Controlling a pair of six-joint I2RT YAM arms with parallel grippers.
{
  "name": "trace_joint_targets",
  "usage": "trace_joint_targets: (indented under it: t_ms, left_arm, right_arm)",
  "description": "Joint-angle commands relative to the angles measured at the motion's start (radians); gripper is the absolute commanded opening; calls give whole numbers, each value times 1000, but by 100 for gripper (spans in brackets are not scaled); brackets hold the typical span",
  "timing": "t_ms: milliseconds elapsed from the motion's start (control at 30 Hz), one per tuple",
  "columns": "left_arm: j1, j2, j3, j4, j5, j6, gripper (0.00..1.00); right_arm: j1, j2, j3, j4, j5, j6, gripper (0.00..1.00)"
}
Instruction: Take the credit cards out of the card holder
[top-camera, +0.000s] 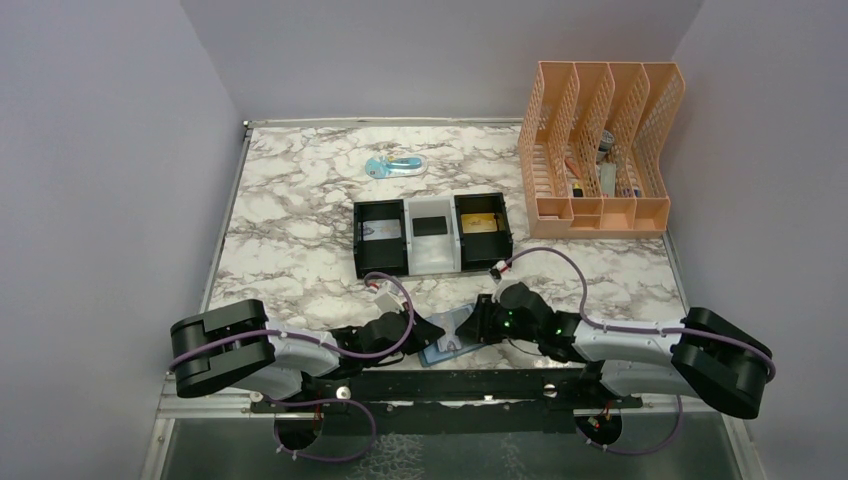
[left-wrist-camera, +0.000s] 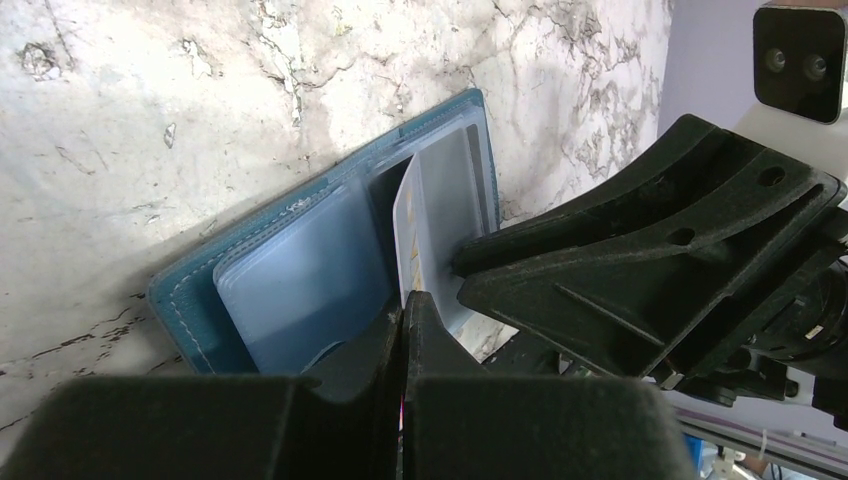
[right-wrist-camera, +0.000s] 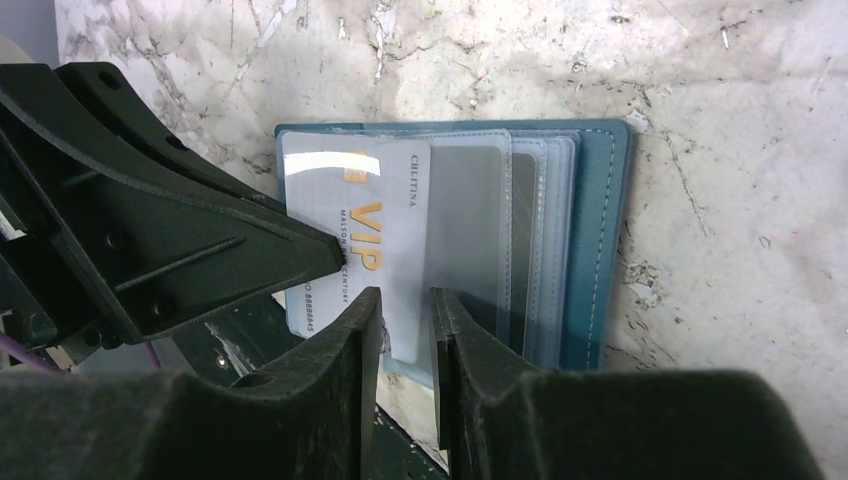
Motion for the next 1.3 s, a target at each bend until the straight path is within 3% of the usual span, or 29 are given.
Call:
trace_joint_targets:
  t_ms: [0, 267, 600, 1267]
  left_arm:
    - [-5, 1, -2, -49, -30, 46, 0]
    - [-5, 2, 11, -49, -11, 69, 0]
    - [-5, -104, -46, -68, -39, 65, 0]
    - [-7, -158, -30, -107, -8, 105, 0]
  right_arm:
    - [4, -14, -38, -120, 28, -14, 26]
    - [4, -22, 4, -144, 41, -45, 30]
    - [4, -82, 30, -145, 41, -55, 35]
    - [4, -65, 62, -77, -36, -111, 36]
